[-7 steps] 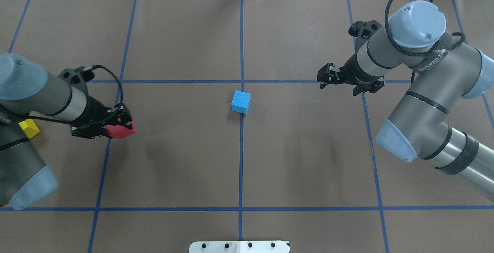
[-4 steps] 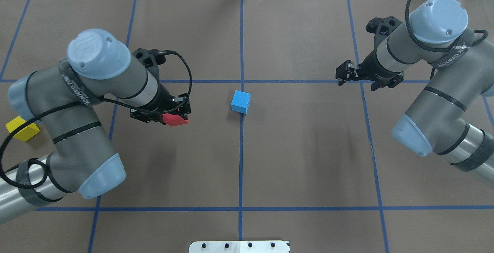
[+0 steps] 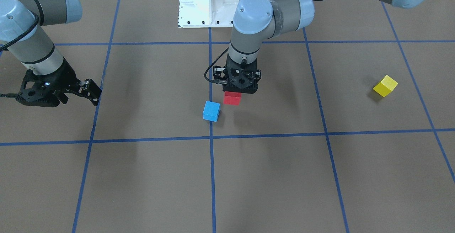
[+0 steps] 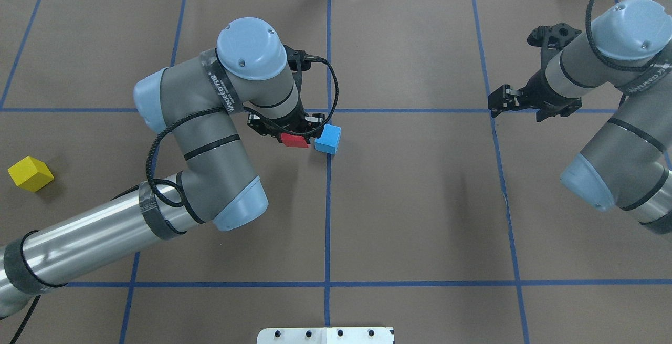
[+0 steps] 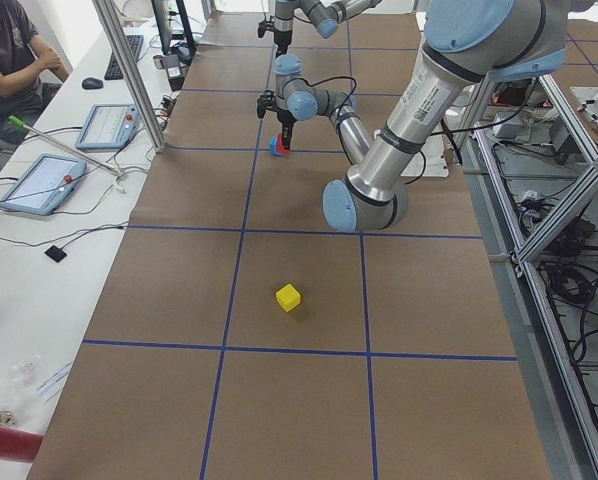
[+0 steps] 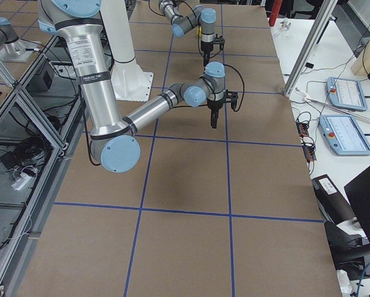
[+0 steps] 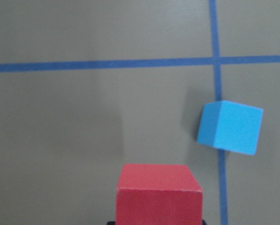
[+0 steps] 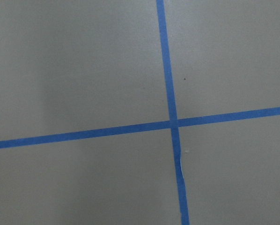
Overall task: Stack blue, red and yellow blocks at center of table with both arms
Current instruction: 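Carry the red cube with the left gripper over the blue cube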
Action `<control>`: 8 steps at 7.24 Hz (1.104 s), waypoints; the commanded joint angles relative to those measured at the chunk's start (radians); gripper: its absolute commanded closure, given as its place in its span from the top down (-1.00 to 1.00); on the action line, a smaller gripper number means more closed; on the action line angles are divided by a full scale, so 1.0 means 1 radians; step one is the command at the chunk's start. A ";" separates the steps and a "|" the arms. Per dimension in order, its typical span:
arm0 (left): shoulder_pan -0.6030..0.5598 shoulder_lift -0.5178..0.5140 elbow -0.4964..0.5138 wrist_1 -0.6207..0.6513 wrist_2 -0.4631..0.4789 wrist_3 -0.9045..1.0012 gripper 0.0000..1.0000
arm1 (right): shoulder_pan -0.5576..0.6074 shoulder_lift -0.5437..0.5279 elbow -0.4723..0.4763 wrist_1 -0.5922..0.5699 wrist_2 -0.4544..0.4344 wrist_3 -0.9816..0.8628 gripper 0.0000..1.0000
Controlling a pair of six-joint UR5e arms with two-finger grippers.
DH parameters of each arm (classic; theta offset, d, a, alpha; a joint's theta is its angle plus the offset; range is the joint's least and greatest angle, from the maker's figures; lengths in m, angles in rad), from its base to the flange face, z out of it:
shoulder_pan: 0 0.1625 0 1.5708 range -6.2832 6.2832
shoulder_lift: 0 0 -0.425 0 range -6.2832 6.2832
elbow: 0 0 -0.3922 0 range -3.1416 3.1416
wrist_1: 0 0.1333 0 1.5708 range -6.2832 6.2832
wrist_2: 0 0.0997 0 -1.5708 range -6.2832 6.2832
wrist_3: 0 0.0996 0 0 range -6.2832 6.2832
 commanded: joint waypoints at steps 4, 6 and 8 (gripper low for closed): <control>0.000 -0.138 0.181 0.023 0.044 0.167 -1.00 | 0.003 -0.048 -0.006 0.069 0.000 -0.008 0.99; 0.005 -0.167 0.186 0.064 0.041 0.168 -1.00 | 0.000 -0.049 -0.007 0.069 0.000 -0.008 0.99; 0.008 -0.189 0.213 0.086 0.039 0.170 -1.00 | 0.000 -0.053 -0.010 0.069 0.000 -0.008 0.99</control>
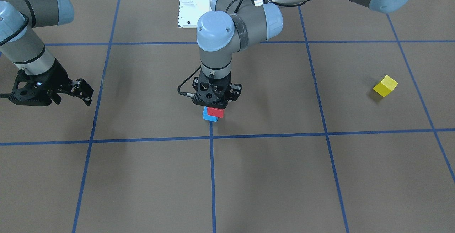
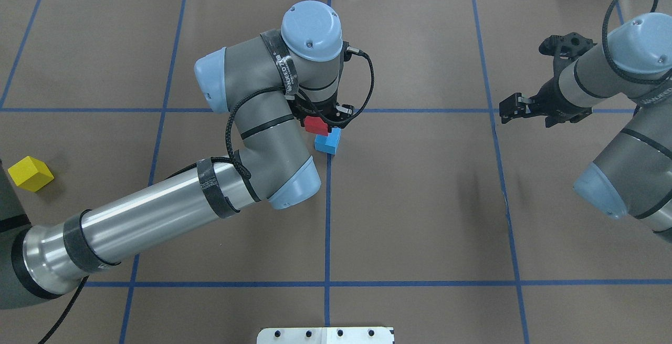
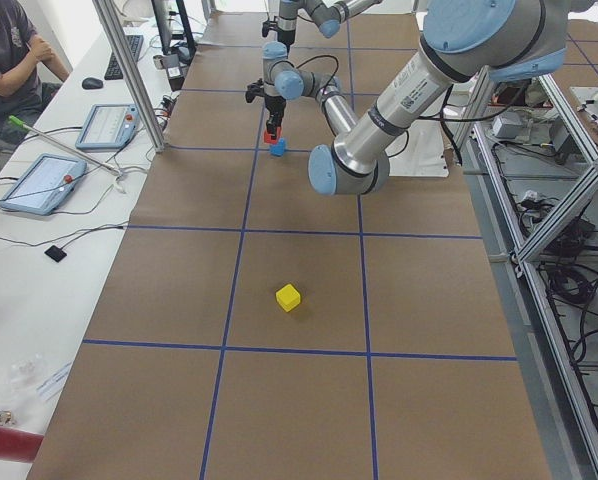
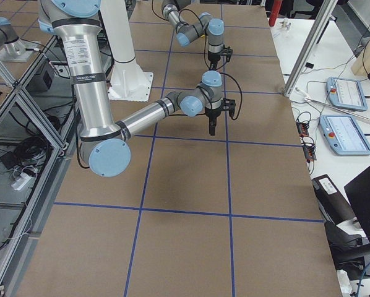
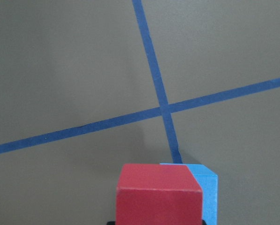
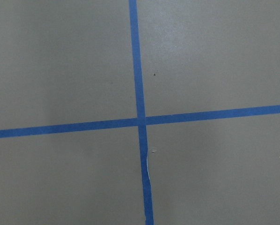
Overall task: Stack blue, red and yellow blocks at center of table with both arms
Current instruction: 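Carry the red cube with the left gripper over the blue cube, then lower the red cube onto the blue cube with the left gripper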
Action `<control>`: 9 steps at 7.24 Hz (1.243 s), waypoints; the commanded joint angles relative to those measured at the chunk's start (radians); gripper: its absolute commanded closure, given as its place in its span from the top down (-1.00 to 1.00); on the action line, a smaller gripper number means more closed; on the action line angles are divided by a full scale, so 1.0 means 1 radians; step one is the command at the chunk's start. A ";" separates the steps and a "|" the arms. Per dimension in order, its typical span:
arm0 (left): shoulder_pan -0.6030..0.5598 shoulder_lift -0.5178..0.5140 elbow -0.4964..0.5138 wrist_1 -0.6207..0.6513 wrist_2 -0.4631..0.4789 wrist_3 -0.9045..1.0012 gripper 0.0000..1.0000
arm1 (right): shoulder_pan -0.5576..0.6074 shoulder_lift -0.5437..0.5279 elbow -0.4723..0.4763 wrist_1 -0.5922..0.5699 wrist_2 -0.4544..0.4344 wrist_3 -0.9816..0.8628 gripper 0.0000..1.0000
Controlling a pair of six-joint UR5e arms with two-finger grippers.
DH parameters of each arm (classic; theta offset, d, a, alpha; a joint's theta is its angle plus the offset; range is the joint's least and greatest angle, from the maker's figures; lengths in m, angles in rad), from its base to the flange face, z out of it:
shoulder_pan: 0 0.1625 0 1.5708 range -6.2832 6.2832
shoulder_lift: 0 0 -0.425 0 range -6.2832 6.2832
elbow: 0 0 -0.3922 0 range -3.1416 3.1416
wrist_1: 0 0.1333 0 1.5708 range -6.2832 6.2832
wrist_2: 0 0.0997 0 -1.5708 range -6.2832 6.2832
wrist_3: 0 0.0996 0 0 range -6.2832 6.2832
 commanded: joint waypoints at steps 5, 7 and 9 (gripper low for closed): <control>0.003 -0.060 0.103 0.020 -0.054 0.002 -1.00 | -0.001 -0.002 -0.009 0.000 0.002 -0.002 0.99; 0.003 -0.060 0.103 0.020 -0.052 0.002 -1.00 | -0.001 0.000 -0.009 0.000 0.003 -0.002 0.99; 0.005 -0.060 0.103 0.020 -0.052 0.002 -1.00 | -0.001 0.000 -0.009 0.000 0.003 -0.002 0.99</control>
